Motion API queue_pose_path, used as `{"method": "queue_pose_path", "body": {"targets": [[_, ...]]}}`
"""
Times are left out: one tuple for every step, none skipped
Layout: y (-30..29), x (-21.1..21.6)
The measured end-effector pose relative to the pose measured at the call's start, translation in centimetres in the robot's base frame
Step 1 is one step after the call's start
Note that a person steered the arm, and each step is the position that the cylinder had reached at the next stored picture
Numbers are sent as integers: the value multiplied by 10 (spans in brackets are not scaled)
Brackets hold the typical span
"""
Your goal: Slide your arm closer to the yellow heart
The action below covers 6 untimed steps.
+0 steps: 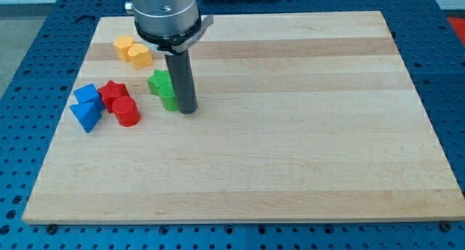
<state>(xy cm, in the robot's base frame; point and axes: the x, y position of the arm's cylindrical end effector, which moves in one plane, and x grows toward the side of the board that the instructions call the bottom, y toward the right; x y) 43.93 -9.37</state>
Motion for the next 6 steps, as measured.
{"method": "queue_pose_path", "body": {"targets": [[16,-5],[44,-53],[46,-111],[8,-128],[-29,-125],[-54,-110]]}}
